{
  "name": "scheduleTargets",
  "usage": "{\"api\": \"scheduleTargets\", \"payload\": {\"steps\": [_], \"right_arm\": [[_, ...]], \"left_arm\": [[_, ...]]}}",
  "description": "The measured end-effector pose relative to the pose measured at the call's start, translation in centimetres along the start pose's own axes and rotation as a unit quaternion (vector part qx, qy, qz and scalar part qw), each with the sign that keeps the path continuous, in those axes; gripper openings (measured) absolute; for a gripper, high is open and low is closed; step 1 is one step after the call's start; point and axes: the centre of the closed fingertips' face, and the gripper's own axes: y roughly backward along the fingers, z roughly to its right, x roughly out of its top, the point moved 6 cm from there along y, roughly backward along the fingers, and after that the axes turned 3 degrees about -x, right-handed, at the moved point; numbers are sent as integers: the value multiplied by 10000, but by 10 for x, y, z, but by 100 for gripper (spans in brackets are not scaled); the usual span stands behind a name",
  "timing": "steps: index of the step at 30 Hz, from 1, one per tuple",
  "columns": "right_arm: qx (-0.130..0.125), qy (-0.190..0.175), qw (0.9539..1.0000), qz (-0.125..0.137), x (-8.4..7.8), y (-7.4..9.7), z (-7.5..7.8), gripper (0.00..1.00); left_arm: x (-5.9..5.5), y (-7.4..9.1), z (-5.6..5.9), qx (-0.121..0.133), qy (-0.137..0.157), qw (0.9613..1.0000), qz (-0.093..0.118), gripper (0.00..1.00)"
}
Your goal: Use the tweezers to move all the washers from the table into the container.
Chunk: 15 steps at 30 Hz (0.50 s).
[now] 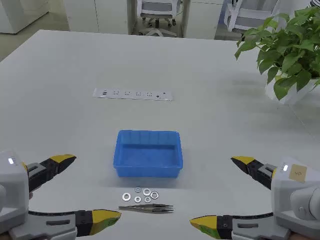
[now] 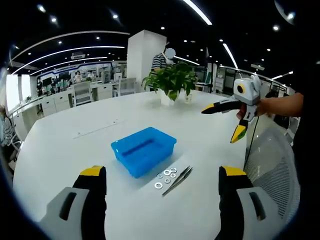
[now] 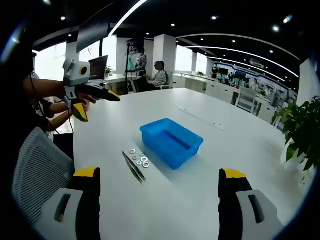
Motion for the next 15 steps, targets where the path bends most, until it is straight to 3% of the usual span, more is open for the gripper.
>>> {"api": "scheduleTargets", "payload": {"steps": [15], "right_arm": [[25, 10, 10000, 28, 1, 0, -1, 100]], "left_arm": [[1, 1, 0, -7, -12, 10000, 23, 99]]}}
